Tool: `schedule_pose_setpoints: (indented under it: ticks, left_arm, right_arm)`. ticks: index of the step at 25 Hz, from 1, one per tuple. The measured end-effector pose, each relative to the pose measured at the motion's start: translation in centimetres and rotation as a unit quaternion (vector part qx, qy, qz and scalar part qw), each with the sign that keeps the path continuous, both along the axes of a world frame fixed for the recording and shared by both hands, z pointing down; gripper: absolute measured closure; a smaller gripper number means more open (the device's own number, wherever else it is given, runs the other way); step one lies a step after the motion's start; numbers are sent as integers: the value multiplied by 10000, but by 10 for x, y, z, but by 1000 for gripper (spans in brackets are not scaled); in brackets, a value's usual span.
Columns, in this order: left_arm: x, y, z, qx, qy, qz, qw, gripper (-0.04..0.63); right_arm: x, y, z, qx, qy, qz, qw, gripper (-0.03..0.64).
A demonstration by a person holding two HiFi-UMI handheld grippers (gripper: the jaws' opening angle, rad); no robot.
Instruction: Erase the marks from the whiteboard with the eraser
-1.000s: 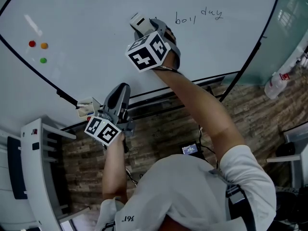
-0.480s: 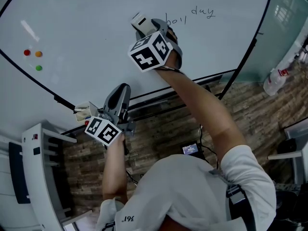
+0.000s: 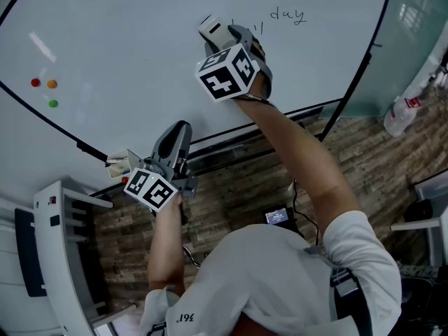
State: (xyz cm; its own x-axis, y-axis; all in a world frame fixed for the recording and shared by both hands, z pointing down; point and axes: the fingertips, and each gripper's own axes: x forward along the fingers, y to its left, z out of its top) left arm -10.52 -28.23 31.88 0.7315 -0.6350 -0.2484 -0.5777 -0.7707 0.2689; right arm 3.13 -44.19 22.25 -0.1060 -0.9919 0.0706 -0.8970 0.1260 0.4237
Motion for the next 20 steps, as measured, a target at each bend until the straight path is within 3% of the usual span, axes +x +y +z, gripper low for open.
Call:
schedule_pose_setpoints:
  ticks: [20]
  left_arm:
    - [29,-3,0,-5,-113,58,9999,554]
  right_arm:
    - [55,-2,6,-9,-44,130,9999,356]
